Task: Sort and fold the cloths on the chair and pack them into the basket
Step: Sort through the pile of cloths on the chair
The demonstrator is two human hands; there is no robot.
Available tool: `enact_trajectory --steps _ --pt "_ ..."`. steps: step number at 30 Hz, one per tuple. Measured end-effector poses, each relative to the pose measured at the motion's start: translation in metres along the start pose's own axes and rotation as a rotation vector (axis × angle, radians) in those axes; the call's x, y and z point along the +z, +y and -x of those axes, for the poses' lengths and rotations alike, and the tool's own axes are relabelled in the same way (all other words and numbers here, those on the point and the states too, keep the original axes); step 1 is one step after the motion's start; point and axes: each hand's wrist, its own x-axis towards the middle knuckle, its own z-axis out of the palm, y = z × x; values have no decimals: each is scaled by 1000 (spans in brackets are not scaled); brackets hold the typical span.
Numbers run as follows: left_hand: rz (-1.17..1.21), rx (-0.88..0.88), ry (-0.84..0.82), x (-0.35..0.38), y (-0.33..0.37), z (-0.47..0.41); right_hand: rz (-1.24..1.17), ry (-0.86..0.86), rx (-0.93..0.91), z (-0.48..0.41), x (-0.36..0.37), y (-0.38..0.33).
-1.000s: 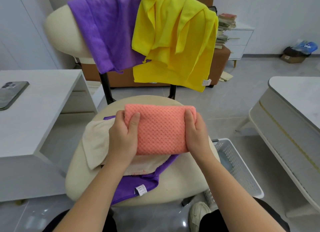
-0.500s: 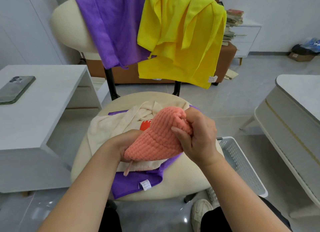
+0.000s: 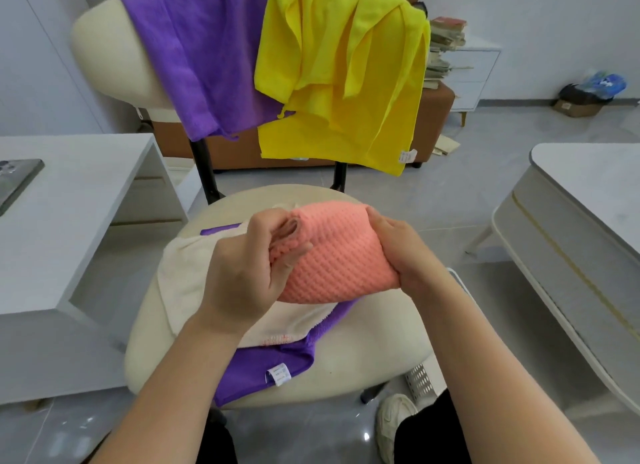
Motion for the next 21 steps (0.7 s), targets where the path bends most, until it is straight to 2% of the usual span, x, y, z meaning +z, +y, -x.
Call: enact_trajectory --steps 1,3,6,8,10,13,16,21 --pt "56 -107 -5 2 0 0 9 27 2 -1 0 1" --pt "225 -441 13 8 6 -2 56 187 -141 -1 1 2" --pt "420 -987 4 25 13 -5 245 490 -625 11 -11 5" --pt "516 -1190 -56 35 19 -10 327 567 -778 18 -25 6" --pt "578 -1231 -120 46 29 -18 339 566 -708 18 -42 9" --pt "586 -1281 -205 76 44 -31 285 457 -419 8 -78 16" --pt "627 -1341 -283 120 69 -44 237 398 -214 -6 -128 28" --pt "498 -1299 -484 211 126 -40 207 344 -46 -19 -215 90"
